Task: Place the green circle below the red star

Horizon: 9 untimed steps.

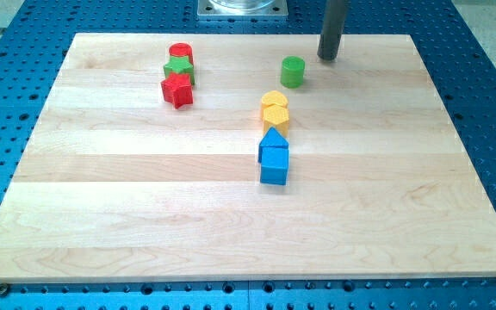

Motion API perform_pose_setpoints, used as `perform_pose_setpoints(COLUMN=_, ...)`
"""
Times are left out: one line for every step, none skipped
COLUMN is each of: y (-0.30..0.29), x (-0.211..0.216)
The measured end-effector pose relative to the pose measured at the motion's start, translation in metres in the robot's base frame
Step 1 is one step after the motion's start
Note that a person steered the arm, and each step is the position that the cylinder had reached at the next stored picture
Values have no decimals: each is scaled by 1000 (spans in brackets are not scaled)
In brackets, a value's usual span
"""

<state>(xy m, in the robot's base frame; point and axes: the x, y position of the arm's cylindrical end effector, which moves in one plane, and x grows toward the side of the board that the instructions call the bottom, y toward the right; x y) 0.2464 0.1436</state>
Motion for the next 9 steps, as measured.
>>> perform_pose_setpoints(y=-24, x=25)
perform_pose_setpoints(y=-63, x=25)
perform_pose_setpoints(y=-88, x=25)
perform_pose_setpoints(y=-65, x=25)
perform_pose_setpoints(y=-30, x=28)
perform_pose_setpoints(y=-24, x=43)
perform_pose_setpoints(y=-44, x=54)
perform_pose_setpoints(y=-75, x=50)
perform_pose_setpoints(y=-87, x=47)
